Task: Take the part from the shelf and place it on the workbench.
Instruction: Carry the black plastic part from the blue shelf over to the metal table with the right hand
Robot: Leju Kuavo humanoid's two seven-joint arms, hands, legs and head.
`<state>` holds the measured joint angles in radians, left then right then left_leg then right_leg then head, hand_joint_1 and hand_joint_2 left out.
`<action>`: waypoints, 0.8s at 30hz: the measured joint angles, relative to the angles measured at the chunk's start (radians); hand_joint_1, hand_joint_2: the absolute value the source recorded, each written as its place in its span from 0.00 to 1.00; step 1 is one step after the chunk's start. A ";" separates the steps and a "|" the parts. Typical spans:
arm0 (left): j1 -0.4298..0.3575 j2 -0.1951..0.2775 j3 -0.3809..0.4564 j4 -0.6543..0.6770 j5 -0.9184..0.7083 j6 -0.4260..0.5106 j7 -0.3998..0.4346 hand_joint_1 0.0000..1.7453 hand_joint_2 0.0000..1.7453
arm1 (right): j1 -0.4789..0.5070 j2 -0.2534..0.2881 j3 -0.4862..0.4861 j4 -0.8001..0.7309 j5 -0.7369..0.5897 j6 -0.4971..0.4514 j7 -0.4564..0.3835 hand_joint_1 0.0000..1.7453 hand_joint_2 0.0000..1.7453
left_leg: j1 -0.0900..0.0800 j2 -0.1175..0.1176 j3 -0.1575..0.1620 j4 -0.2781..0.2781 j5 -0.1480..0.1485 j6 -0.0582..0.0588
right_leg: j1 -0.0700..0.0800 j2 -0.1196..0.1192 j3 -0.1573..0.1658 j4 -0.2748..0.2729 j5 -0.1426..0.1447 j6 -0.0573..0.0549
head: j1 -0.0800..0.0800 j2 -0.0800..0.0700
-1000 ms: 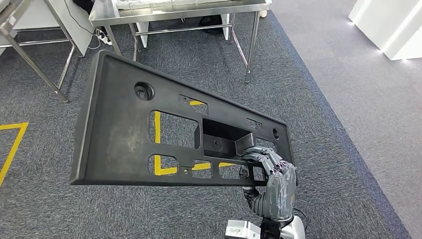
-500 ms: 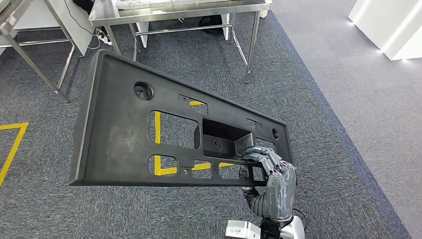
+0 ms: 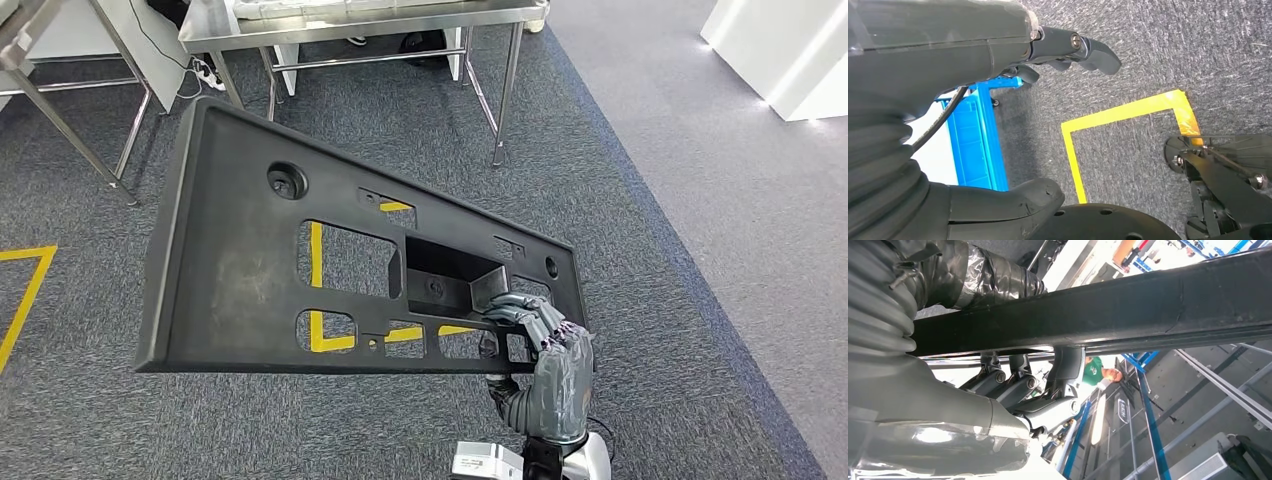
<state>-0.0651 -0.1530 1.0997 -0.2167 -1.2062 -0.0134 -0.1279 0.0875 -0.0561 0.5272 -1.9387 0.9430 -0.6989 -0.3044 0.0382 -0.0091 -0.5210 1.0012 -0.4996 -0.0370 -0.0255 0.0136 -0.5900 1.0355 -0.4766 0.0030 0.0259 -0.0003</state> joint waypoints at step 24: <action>0.000 0.000 0.001 0.000 0.000 -0.001 0.001 0.00 1.00 | -0.001 0.000 0.000 0.000 0.000 0.000 0.000 1.00 1.00 | 0.000 0.000 0.000 0.000 0.000 0.000 | 0.000 0.000 0.000 0.000 0.000 0.000 | 0.000 0.000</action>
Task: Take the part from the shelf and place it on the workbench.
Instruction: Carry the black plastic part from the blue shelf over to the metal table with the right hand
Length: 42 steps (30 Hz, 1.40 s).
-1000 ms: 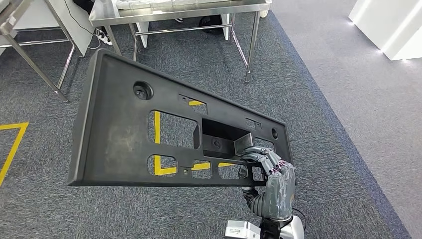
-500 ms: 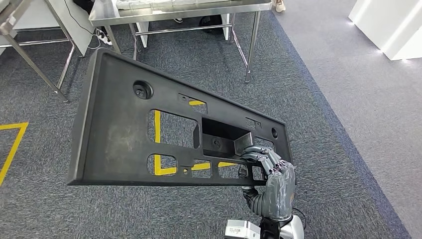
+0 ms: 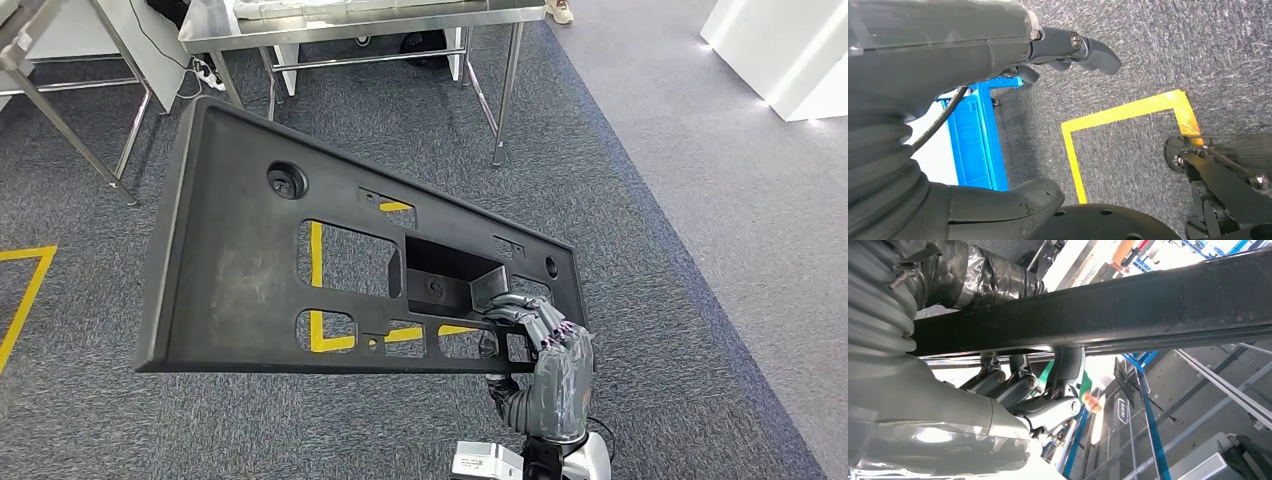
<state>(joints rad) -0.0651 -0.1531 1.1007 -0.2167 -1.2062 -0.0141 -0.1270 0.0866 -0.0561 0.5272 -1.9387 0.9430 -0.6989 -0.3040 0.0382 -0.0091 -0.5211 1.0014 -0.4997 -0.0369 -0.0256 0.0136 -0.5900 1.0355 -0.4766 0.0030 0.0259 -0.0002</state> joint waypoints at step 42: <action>-0.004 0.000 0.000 0.000 -0.006 0.014 0.000 0.00 1.00 | -0.013 0.000 0.006 0.016 0.003 0.000 0.002 1.00 1.00 | 0.000 0.000 0.000 0.000 0.000 0.000 | 0.000 0.000 0.000 0.000 0.000 0.000 | 0.000 0.000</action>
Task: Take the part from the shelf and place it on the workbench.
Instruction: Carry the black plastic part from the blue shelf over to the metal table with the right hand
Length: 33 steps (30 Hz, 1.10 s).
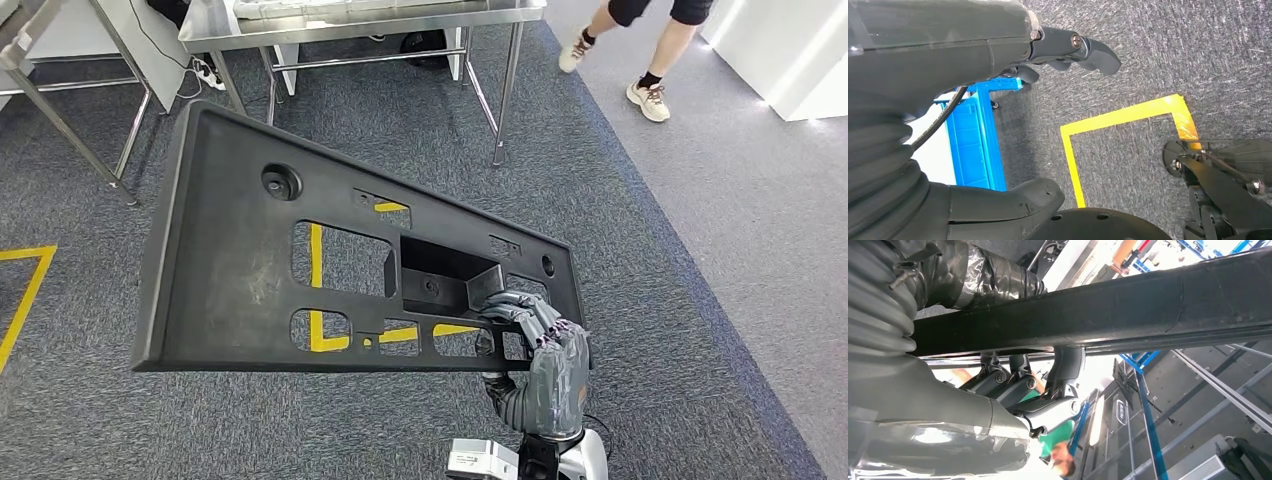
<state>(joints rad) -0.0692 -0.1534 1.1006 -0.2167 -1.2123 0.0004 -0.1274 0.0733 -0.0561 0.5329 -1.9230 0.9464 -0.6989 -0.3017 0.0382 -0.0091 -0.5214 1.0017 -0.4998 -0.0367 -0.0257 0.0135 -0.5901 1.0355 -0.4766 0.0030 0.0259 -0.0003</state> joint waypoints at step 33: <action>-0.001 -0.010 0.006 0.000 0.005 0.012 -0.001 0.00 1.00 | -0.011 0.014 0.000 0.021 0.014 0.000 0.006 1.00 1.00 | 0.006 -0.019 0.021 -0.015 -0.006 0.039 | -0.008 0.002 -0.005 0.001 0.002 0.003 | 0.000 0.000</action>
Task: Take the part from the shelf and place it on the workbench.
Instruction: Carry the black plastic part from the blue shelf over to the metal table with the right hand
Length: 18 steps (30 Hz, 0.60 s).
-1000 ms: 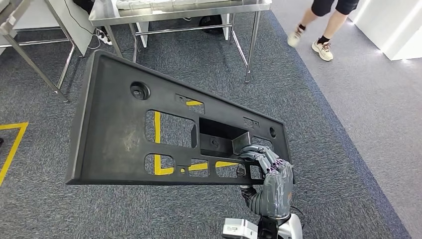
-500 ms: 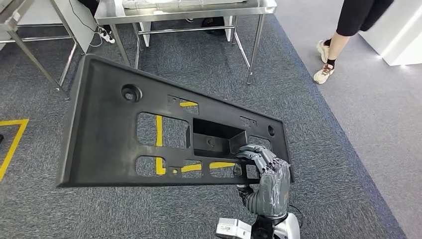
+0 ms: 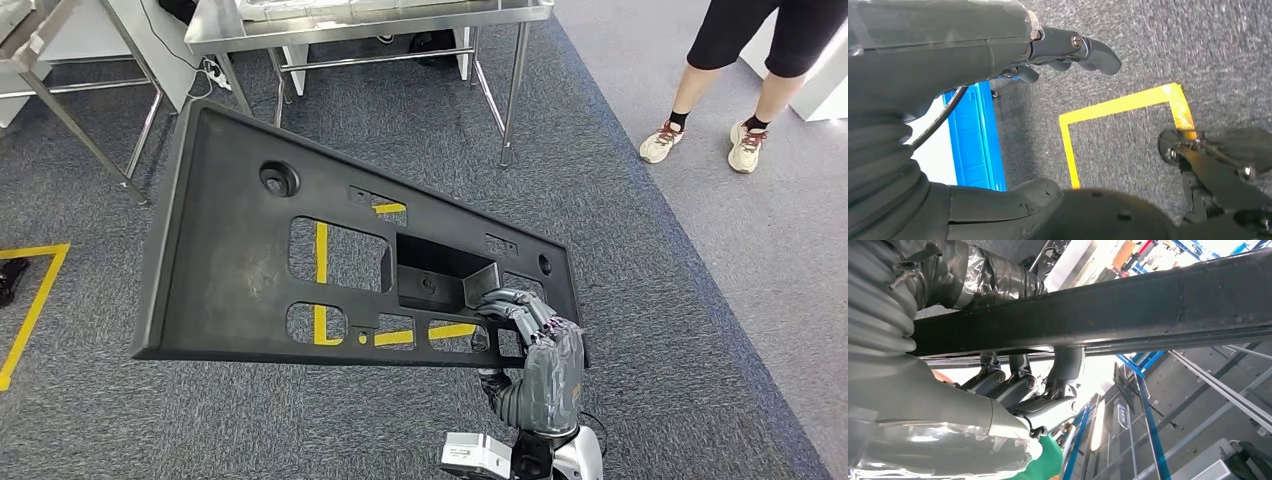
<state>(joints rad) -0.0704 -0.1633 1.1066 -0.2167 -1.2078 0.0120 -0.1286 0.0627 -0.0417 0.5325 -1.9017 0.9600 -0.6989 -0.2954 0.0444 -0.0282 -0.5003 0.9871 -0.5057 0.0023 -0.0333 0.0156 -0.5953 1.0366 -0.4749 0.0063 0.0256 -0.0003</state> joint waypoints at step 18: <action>0.000 0.000 0.000 0.000 -0.001 0.001 0.000 0.00 1.00 | 0.000 0.000 0.000 0.000 -0.001 0.000 -0.004 1.00 1.00 | -0.002 0.000 -0.001 0.004 -0.004 -0.047 | 0.001 -0.001 0.005 0.000 0.000 0.000 | 0.000 0.000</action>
<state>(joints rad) -0.0705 -0.1633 1.1070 -0.2167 -1.2089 0.0130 -0.1286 0.0627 -0.0416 0.5325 -1.9017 0.9594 -0.6989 -0.2998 0.0423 -0.0277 -0.5009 0.9909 -0.5093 -0.0443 -0.0324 0.0148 -0.5905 1.0363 -0.4752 0.0059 0.0258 -0.0003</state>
